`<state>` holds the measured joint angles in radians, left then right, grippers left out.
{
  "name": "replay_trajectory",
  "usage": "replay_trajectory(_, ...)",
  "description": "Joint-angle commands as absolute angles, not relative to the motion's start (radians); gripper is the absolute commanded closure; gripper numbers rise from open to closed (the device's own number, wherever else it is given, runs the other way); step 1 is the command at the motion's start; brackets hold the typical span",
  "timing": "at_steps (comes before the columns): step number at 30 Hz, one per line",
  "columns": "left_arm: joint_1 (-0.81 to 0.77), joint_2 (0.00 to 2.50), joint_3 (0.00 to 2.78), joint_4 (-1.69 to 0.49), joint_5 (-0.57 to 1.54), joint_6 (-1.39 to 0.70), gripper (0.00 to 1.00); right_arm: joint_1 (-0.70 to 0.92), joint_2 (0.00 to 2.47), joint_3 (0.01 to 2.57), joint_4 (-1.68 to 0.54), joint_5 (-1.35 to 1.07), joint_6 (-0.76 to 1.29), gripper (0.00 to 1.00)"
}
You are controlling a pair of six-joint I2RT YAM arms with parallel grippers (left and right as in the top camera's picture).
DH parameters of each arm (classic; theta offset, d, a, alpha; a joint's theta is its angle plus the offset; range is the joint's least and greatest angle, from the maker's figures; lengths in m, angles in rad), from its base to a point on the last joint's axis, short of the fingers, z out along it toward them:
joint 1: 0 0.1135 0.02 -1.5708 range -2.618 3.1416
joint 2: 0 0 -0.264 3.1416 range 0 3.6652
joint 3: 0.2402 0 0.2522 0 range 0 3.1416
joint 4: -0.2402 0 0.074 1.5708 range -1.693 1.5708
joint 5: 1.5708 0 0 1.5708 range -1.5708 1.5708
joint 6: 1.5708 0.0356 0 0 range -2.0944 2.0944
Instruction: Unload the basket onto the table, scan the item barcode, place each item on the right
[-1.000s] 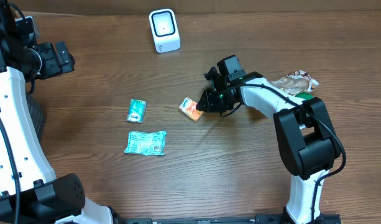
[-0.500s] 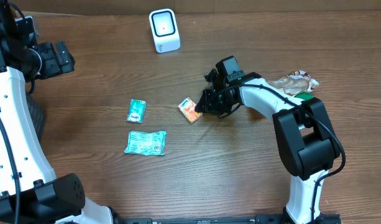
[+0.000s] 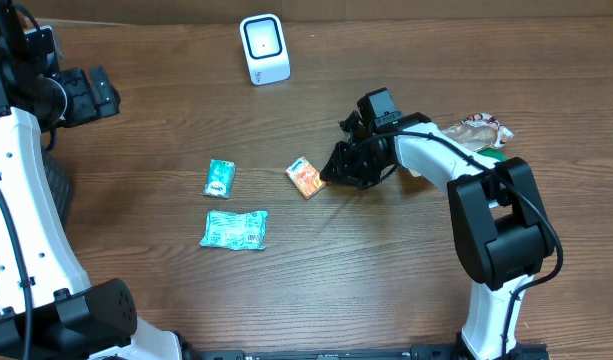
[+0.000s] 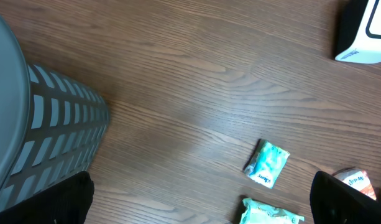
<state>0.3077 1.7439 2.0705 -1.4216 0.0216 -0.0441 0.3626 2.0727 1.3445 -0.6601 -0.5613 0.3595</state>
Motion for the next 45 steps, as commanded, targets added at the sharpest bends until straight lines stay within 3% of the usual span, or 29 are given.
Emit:
replay_trajectory(1, 0.307, 1.741, 2.078, -1.420, 0.018, -0.022, 0.01, 0.390, 2.045, 1.341, -0.667, -0.520, 0.375, 0.71)
replay_trajectory(10, 0.307, 1.741, 2.078, -1.420, 0.018, -0.022, 0.00, 0.426, 2.084, 1.341, -0.636, -0.498, 0.398, 0.69)
replay_trajectory(23, 0.307, 1.741, 2.078, -1.420, 0.018, -0.022, 0.00, 0.393, 2.059, 1.405, -0.678, -0.522, 0.367, 0.78)
replay_trajectory(45, 0.307, 1.741, 2.078, -1.420, 0.018, -0.022, 0.00, 0.471, 2.094, 1.394, -0.684, -0.434, 0.368, 0.70)
